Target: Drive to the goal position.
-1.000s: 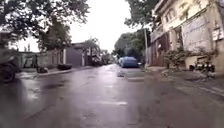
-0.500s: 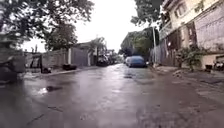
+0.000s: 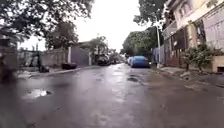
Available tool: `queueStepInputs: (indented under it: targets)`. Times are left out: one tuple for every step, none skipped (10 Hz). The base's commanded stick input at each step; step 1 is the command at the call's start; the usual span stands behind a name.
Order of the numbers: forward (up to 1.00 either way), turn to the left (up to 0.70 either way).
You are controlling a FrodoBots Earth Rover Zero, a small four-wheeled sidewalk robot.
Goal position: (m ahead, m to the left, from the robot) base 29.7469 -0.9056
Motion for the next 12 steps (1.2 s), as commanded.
queueStepInputs:
  targets:
    - [1.0, 0.0]
    - [1.0, 0.0]
    - [1.0, 0.0]
    - [1.0, 0.0]
    - [1.0, 0.0]
    - [1.0, 0.0]
    - [1.0, 0.0]
    - [1.0, 0.0]
    - [1.0, 0.0]
    - [1.0, 0.0]
    - [1.0, 0.0]
    - [1.0, 0.0]
